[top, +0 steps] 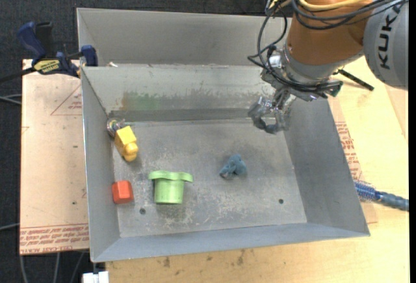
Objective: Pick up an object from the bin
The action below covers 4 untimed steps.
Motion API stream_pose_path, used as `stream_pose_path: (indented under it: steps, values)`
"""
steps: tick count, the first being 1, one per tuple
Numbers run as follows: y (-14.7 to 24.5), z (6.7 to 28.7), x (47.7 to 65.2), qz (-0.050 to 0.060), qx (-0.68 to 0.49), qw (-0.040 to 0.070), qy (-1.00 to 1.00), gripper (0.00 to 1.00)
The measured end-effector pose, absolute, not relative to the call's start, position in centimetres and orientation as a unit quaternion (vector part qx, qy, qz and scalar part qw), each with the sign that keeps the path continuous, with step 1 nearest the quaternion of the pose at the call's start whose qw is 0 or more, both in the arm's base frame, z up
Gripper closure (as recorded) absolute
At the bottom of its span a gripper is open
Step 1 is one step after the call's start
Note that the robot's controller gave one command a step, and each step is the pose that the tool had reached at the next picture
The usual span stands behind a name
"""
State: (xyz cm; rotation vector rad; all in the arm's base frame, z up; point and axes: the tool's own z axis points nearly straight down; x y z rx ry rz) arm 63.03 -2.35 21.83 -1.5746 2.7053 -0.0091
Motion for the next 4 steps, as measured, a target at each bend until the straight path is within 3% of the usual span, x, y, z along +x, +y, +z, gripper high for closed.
stream_pose_path:
  steps: [1,2,3,4]
  values:
    - [-2.3,21.3,62.8,0.0,-0.504,0.002,0.864,0.0]
    - [-1.7,10.3,62.8,0.003,-0.45,-0.002,0.893,0.0]
    - [0.2,6.8,59.8,0.002,-0.477,-0.001,0.879,0.0]
    - [0.1,7.1,60.0,0.0,-0.477,0.001,0.879,1.0]
